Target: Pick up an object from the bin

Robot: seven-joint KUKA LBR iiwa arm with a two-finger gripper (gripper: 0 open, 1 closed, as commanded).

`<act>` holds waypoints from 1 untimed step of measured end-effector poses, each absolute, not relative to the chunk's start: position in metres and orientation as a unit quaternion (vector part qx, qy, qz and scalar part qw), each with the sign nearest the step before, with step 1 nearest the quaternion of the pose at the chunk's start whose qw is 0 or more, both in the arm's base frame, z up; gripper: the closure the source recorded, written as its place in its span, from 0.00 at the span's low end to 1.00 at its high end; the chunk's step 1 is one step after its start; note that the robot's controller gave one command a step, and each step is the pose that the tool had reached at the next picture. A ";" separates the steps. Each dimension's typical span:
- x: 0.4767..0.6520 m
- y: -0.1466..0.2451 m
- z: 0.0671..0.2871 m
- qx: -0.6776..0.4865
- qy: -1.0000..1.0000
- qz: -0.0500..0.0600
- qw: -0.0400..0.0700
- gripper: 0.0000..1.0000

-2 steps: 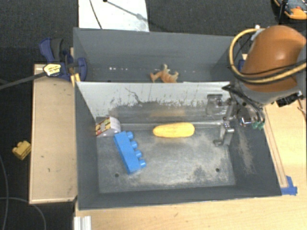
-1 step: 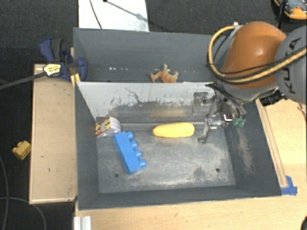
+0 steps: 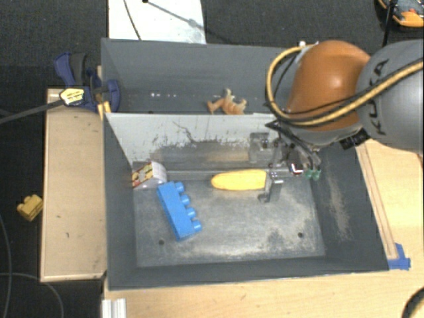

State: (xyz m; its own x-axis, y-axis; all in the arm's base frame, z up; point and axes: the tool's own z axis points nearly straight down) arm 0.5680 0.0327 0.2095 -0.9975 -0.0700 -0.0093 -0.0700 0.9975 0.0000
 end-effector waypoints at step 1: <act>0.569 0.039 0.153 -0.056 0.998 0.000 0.003 0.00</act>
Offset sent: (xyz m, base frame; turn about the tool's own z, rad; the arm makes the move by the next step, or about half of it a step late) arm 0.0008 0.0028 -0.0818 -0.0587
